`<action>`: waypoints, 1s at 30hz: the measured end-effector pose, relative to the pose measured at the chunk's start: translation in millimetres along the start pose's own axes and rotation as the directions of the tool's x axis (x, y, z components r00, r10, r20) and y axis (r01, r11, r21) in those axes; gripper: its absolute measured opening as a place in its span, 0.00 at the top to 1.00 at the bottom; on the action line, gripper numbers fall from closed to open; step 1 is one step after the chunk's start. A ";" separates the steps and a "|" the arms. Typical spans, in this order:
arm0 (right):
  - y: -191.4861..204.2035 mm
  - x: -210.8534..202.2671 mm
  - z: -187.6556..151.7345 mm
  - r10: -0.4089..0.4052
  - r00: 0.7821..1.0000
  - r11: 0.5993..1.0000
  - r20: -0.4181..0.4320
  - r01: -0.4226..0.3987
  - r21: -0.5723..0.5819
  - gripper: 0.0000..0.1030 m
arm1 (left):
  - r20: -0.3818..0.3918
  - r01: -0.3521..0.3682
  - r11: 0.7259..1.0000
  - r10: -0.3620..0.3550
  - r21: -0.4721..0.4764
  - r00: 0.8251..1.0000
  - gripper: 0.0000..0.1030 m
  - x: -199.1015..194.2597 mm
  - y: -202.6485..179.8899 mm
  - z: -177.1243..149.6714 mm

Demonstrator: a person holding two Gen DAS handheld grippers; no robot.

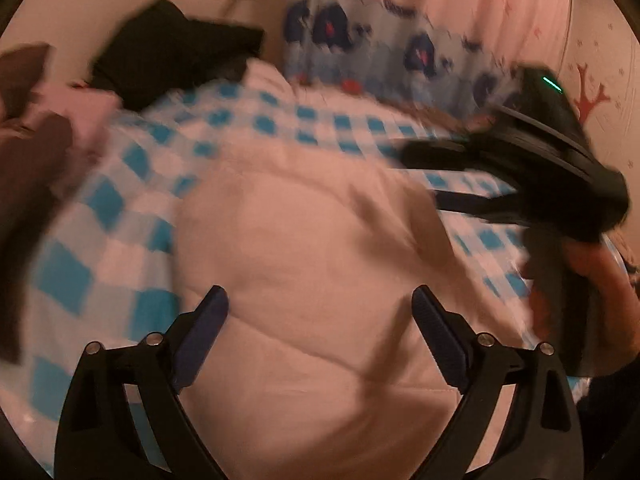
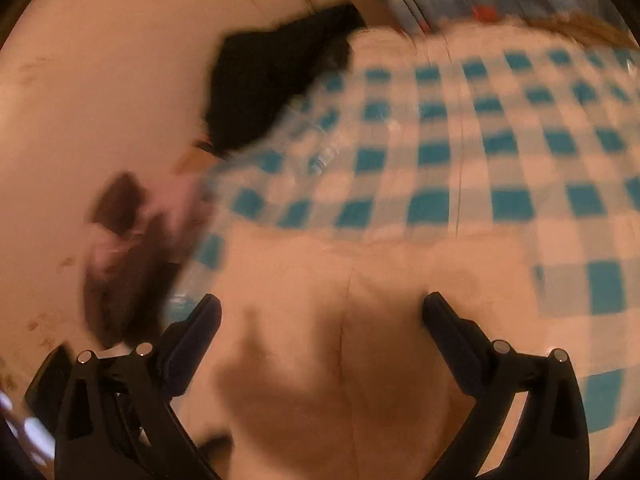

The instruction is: Fold large clothes

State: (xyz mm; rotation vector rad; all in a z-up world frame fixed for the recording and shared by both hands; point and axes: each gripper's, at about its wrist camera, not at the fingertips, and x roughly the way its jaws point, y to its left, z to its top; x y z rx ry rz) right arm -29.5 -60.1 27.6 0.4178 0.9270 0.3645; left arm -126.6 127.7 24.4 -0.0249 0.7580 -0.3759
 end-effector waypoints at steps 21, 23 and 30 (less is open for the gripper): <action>-45.8 -29.7 -108.2 -0.221 0.971 0.969 0.092 0.229 -0.095 0.07 | -0.042 -0.161 0.976 0.169 0.145 0.985 0.07 13.9 -50.7 -9.6; -37.1 -36.4 -97.2 -0.255 0.964 0.958 0.069 0.262 -0.114 0.07 | -0.038 -0.172 0.975 0.179 0.143 0.983 0.07 9.5 -51.0 -11.2; -18.9 -78.7 -141.0 -0.347 0.927 0.906 0.144 0.371 -0.205 0.07 | -0.044 -0.140 0.988 0.143 0.065 0.989 0.08 -4.4 -35.6 -11.1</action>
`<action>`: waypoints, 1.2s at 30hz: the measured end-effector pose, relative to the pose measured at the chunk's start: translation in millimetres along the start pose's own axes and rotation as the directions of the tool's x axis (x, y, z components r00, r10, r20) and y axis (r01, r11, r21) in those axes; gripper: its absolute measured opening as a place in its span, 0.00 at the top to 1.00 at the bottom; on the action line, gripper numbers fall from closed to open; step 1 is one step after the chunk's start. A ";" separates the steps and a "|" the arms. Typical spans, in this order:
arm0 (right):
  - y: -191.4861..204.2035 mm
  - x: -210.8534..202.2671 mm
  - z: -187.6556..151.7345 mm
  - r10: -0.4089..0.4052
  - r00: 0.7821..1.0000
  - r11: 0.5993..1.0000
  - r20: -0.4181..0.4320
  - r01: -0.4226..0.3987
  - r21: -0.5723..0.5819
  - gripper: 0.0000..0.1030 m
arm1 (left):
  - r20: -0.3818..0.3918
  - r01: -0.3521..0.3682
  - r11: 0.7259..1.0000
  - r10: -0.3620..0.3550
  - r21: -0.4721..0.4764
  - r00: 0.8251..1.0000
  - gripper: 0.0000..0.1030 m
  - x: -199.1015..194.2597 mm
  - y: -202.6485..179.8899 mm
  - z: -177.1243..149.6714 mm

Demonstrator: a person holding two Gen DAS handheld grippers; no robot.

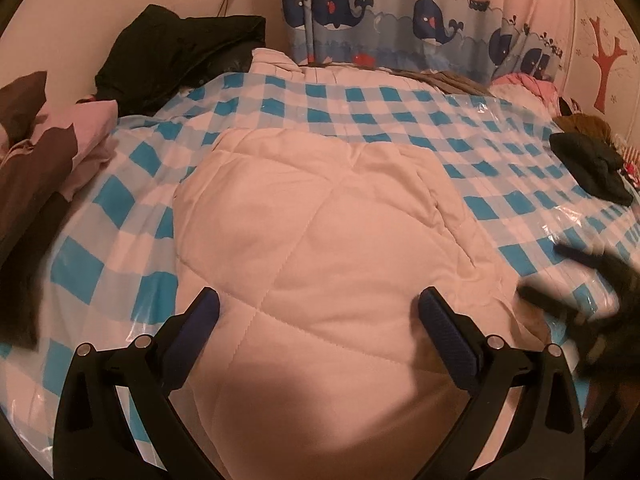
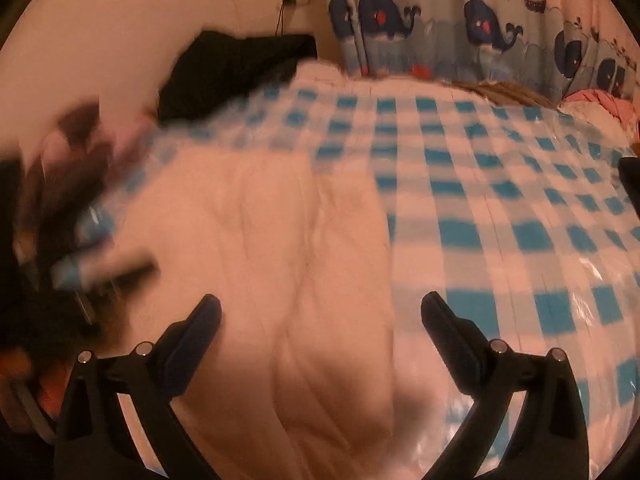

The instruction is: Fold large clothes

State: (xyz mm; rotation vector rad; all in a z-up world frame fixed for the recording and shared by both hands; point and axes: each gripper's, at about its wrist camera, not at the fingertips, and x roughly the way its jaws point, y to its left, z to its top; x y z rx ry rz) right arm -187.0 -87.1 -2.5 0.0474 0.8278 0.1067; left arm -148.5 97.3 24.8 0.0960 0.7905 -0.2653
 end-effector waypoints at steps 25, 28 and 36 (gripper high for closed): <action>7.6 -34.9 19.4 0.054 0.998 0.994 -0.030 -0.051 0.093 0.07 | 0.036 -0.077 0.997 0.077 -0.006 0.996 0.08 -46.8 -8.1 -12.5; 10.5 -33.9 26.8 0.016 0.997 0.994 -0.075 -0.008 0.111 0.07 | 0.005 -0.097 0.994 0.098 -0.048 0.995 0.08 -46.9 -2.4 -11.6; 31.9 -40.9 38.1 -0.073 0.986 0.997 -0.148 0.077 0.021 0.07 | -0.044 -0.104 0.990 0.101 -0.092 0.994 0.08 -53.7 2.5 -9.9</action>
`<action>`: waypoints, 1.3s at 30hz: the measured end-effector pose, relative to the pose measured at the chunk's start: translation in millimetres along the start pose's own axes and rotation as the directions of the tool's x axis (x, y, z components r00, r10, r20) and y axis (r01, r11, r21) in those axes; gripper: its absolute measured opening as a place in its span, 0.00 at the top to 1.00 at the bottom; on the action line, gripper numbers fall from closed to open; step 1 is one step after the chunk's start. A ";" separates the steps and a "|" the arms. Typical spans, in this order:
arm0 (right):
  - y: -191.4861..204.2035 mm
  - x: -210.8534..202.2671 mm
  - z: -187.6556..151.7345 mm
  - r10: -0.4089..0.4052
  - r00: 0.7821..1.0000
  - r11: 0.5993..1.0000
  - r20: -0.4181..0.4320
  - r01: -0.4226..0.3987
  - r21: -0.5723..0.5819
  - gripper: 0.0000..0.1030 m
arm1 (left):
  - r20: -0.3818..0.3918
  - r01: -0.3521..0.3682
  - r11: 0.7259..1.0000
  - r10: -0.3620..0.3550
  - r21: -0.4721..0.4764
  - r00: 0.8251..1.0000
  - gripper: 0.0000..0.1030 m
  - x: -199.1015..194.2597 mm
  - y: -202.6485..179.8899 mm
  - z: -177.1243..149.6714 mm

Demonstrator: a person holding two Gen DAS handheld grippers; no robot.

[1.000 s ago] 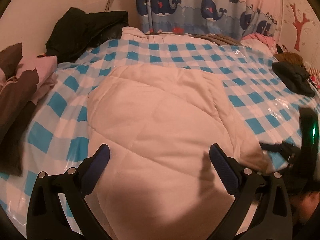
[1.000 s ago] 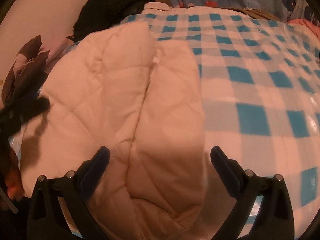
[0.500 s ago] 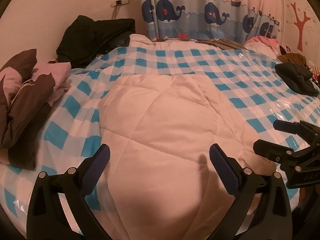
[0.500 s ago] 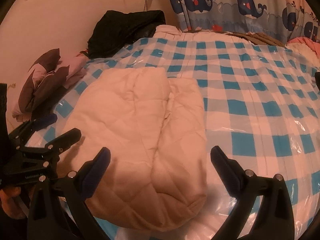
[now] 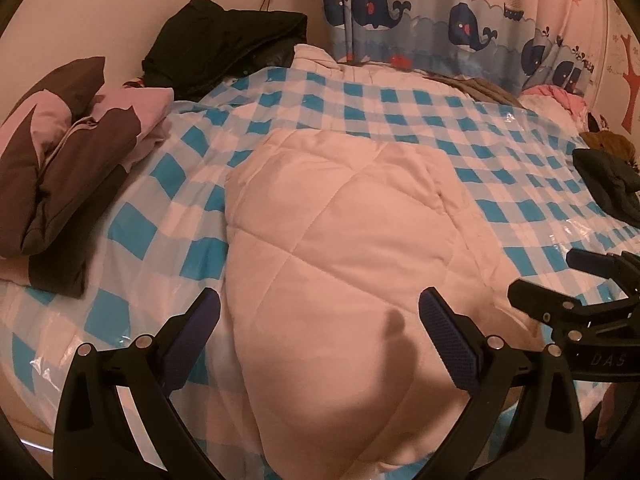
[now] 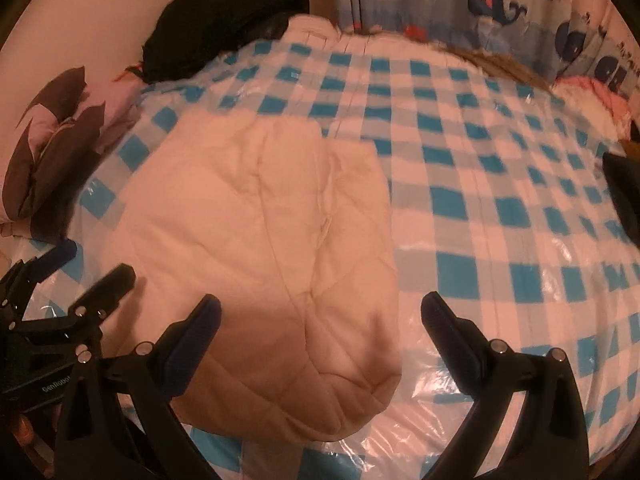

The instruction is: Fold large clothes

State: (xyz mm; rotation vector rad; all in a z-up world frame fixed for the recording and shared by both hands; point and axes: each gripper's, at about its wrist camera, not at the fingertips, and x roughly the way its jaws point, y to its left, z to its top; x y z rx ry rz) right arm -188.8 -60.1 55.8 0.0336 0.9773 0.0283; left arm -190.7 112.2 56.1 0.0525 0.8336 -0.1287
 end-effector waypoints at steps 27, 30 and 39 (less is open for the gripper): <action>-1.0 6.8 3.9 -0.019 1.000 1.000 -0.007 0.019 -0.011 0.07 | -0.012 -0.035 0.999 0.035 0.007 0.999 0.08 0.3 1.5 3.4; -4.3 38.7 3.2 -0.030 0.996 0.999 -0.086 0.027 -0.031 0.07 | -0.037 -0.027 1.000 0.027 -0.014 0.999 0.08 7.6 8.4 5.3; -50.7 57.6 -11.2 0.095 0.983 0.992 -0.158 -0.082 0.091 0.07 | -0.056 -0.060 0.998 0.059 -0.020 0.997 0.08 17.4 13.8 4.0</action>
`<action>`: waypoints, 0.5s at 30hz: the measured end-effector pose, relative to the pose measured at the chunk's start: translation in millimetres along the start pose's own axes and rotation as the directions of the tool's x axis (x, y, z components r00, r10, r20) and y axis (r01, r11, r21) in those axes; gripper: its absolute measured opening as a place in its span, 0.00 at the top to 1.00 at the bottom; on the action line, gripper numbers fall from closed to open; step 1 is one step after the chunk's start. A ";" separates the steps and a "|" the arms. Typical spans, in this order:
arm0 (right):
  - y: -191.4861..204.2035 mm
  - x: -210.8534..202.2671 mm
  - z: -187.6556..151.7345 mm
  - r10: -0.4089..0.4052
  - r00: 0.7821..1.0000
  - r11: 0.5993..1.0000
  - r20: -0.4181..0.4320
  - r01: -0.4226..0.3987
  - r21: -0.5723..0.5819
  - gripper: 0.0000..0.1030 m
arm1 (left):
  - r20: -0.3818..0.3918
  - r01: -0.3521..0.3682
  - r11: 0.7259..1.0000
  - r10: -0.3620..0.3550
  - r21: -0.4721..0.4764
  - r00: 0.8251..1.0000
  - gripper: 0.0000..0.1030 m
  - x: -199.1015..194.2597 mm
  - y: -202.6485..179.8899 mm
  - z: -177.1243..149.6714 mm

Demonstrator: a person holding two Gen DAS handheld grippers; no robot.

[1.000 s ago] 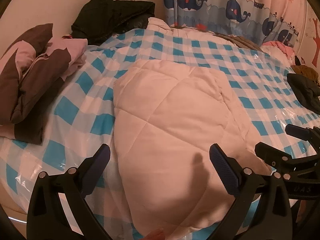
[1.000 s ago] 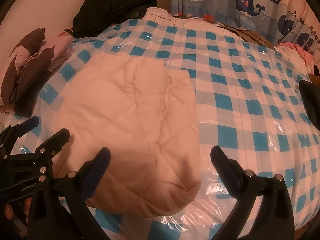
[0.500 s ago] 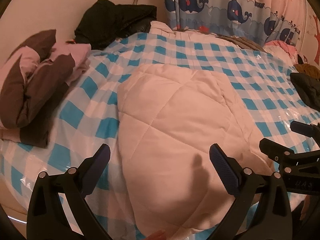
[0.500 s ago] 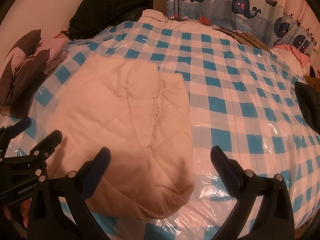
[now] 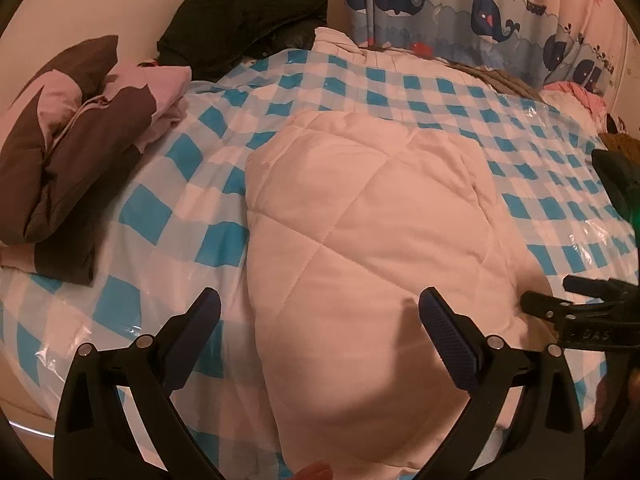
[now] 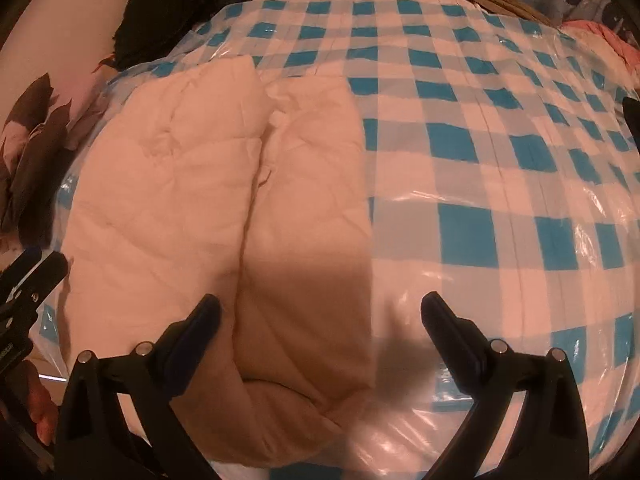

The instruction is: Fold large clothes

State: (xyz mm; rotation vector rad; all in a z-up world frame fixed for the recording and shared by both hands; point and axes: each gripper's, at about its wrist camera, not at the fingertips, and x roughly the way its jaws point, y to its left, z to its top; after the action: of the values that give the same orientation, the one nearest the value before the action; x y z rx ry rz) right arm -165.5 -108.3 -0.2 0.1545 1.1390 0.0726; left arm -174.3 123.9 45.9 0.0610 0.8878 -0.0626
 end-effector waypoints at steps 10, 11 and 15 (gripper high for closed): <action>11.1 -14.6 -12.2 -0.056 0.998 0.997 0.039 0.058 -0.051 0.07 | 0.027 -0.015 0.999 0.014 0.048 1.000 0.08 -8.2 -14.3 -1.0; 11.3 -13.9 -11.1 -0.056 0.998 0.997 0.041 0.058 -0.057 0.07 | 0.028 -0.016 0.999 0.015 0.047 0.999 0.08 -7.9 -15.2 -1.3; 17.5 -18.1 -11.0 -0.056 0.997 0.996 0.051 0.059 -0.072 0.07 | 0.034 -0.011 0.999 0.009 0.044 0.999 0.08 -10.0 -16.1 -0.9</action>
State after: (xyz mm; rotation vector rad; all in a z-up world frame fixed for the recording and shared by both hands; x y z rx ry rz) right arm -182.6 -92.6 14.3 0.0577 1.0893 0.0591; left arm -182.6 108.3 52.7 0.1049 0.8521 -0.0738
